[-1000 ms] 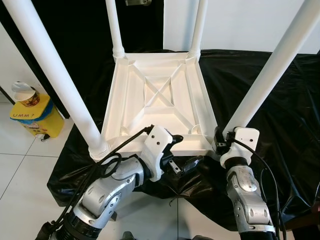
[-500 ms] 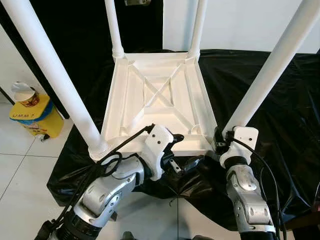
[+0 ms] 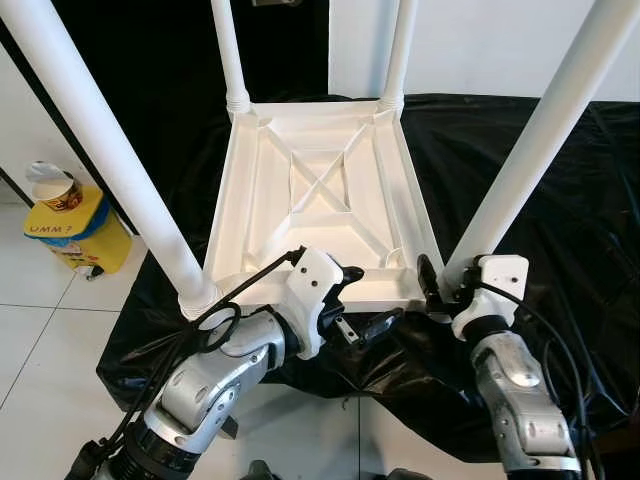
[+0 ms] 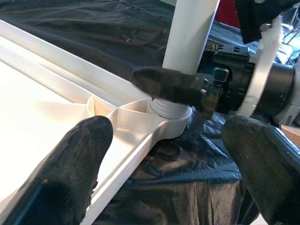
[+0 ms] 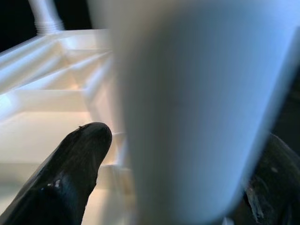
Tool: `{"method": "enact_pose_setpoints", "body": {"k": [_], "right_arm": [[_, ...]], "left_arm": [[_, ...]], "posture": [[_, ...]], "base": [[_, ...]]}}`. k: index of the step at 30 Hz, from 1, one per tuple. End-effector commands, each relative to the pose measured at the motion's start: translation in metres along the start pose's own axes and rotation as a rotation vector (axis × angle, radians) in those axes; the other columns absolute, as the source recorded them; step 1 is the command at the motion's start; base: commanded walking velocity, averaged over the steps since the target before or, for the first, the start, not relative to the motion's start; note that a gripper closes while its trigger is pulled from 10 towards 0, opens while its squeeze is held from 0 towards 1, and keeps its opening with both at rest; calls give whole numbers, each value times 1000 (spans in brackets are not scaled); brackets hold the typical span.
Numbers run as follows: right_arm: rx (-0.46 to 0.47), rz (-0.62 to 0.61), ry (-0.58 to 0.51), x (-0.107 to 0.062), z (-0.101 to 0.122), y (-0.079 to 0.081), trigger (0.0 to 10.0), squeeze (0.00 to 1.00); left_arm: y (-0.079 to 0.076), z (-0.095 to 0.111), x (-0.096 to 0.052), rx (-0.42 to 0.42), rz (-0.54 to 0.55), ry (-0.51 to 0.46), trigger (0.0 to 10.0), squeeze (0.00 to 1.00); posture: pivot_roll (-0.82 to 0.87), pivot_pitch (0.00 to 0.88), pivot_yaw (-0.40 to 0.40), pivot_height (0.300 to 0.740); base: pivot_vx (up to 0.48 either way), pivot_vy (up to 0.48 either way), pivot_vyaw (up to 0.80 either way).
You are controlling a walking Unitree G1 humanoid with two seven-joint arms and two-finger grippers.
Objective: Building children table
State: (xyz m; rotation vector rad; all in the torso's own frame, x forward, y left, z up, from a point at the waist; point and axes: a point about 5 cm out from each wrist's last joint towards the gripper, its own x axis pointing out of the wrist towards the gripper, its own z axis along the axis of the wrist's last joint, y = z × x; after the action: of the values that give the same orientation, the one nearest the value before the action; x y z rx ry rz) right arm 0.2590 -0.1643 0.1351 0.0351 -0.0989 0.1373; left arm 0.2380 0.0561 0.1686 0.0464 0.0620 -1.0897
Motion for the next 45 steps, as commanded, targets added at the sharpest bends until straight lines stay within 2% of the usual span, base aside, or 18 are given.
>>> {"method": "enact_pose_setpoints", "body": {"k": [1, 2, 4, 5, 9, 17, 18, 19, 21, 22, 27, 28, 29, 30, 36, 37, 42, 45], "right_arm": [[0, 78, 6, -2, 1, -6, 10000, 0], [0, 78, 6, -2, 1, -6, 10000, 0], [-38, 207, 22, 2, 3, -14, 10000, 0], [-38, 207, 22, 2, 3, -14, 10000, 0], [-95, 365, 75, 11, -3, -17, 10000, 0], [-118, 405, 101, 16, -8, -18, 10000, 0], [-122, 411, 109, 16, -10, -19, 8627, 0], [-125, 414, 116, 16, -13, -20, 3333, 0], [-125, 414, 116, 16, -13, -20, 3333, 0], [-126, 416, 121, 15, -14, -21, 0, 0], [-129, 423, 129, 13, -19, -26, 0, 0], [-128, 418, 132, 13, -20, -27, 2510, 0], [-128, 418, 132, 13, -20, -27, 2510, 0], [-127, 410, 138, 13, -21, -29, 10000, 0], [-121, 373, 137, 11, -22, -33, 10000, 0], [-116, 328, 126, 10, -21, -33, 10000, 0], [-123, 293, 113, 10, -20, -32, 10000, 0], [-127, 226, 105, 11, -19, -31, 10000, 0]], "left_arm": [[-3, -1, 0, 3, -85, 17, 10000, 0], [-3, -1, 0, 3, -85, 17, 10000, 0], [-3, -2, -1, 3, -87, 21, 10000, 0], [-3, -2, -1, 3, -87, 21, 10000, 0], [-2, -1, -1, 8, -88, 25, 10000, 0], [-2, -1, -1, 11, -87, 26, 10000, 0], [-2, -1, -1, 11, -87, 27, 10000, 0], [-2, -1, -1, 11, -87, 27, 10000, 0], [-2, -1, -1, 11, -87, 27, 10000, 0], [-2, -1, -1, 10, -87, 27, 10000, 0], [-3, -2, -1, 9, -94, 31, 10000, 0], [-4, -2, -1, 10, -97, 32, 10000, 0], [-4, -2, -1, 10, -97, 32, 10000, 0], [-4, -3, -1, 10, -99, 33, 10000, 0], [-4, -3, -1, 12, -103, 37, 10000, 0], [-5, -4, -2, 12, -104, 40, 10000, 0], [-5, -4, -2, 11, -104, 41, 10000, 0], [-5, -5, -1, 10, -105, 43, 10000, 0]], "posture": [[48, 68, 15, 740], [48, 68, 15, 740], [48, 66, 18, 740], [48, 66, 18, 740], [58, 59, 20, 740], [62, 56, 17, 740], [64, 54, 15, 740], [64, 54, 15, 740], [64, 54, 15, 740], [63, 53, 15, 740], [55, 53, 17, 740], [55, 53, 18, 740], [55, 53, 18, 740], [54, 52, 18, 740], [52, 48, 17, 740], [52, 48, 16, 740], [50, 50, 13, 740], [46, 51, 15, 740]], "base": [[0, 0, 0], [0, 0, 0], [0, 0, 0], [0, 0, 0], [0, 0, 0], [0, 0, 0], [0, 0, 0], [0, 0, 0], [0, 0, 0], [0, 0, 0], [0, 0, 0], [0, 0, 0], [0, 0, 0], [0, 0, 0], [0, 0, 0], [0, 0, 0], [0, 0, 0], [0, 0, 0]]}}
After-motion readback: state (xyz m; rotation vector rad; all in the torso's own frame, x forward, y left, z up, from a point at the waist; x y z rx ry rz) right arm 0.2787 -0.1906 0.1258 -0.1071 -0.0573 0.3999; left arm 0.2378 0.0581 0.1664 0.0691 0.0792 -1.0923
